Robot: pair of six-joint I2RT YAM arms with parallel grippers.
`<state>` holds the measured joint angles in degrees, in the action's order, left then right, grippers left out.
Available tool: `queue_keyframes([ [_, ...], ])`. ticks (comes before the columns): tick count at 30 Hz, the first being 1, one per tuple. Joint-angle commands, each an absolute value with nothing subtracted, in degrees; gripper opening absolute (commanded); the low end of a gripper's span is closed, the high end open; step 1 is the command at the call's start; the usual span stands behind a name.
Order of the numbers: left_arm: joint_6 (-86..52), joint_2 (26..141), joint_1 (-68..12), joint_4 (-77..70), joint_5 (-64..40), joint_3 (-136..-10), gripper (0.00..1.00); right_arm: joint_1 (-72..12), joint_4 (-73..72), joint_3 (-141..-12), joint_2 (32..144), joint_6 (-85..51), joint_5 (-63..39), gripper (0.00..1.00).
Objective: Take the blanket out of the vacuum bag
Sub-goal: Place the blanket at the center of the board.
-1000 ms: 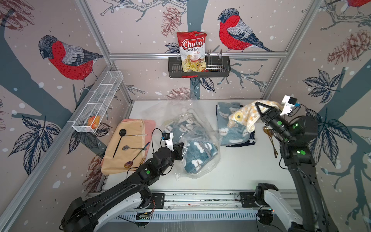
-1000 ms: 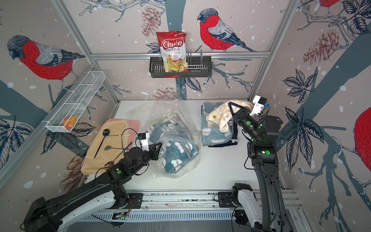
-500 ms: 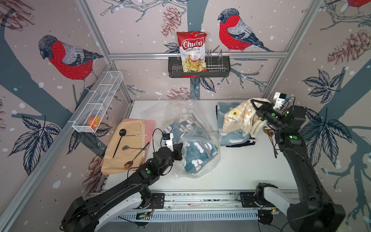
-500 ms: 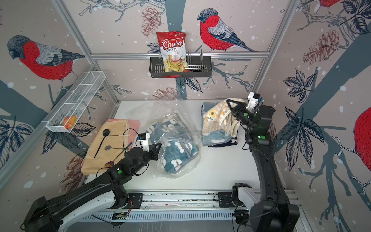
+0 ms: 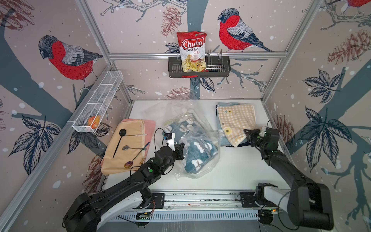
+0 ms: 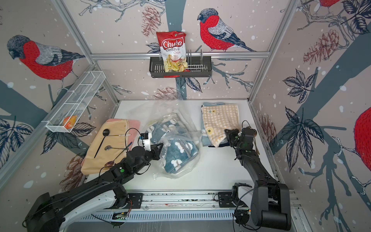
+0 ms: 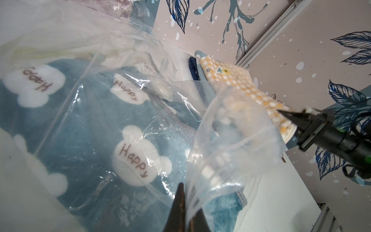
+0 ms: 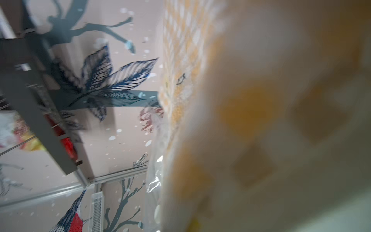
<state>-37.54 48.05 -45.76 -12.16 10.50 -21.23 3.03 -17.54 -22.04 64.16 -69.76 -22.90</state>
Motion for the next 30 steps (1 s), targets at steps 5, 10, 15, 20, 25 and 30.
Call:
queue_keyframes([
  [5,-37.53,45.69,-45.61,-12.90,10.03,-21.48,0.00,0.82,-25.43,-22.00,65.33,-70.07,-20.26,0.00],
  [10,-37.77,43.81,-45.59,-11.49,10.37,-20.76,0.00,0.16,-23.61,-22.36,65.72,-68.01,-19.97,0.03],
  [15,-37.60,41.64,-45.61,-10.14,10.79,-20.48,0.00,1.54,-19.45,-18.84,63.06,-64.51,-20.82,0.46],
  [20,-37.22,38.99,-45.57,-8.63,12.10,-19.81,0.00,4.01,-6.11,-16.39,53.85,-54.22,-20.28,0.70],
  [25,-37.18,36.46,-45.62,-7.16,12.75,-18.85,0.00,3.24,12.69,-17.97,40.51,-44.96,-15.32,0.73],
  [30,-37.73,35.77,-45.58,-6.48,12.66,-18.13,0.00,-3.64,23.75,-24.54,29.14,-42.57,-5.86,0.48],
])
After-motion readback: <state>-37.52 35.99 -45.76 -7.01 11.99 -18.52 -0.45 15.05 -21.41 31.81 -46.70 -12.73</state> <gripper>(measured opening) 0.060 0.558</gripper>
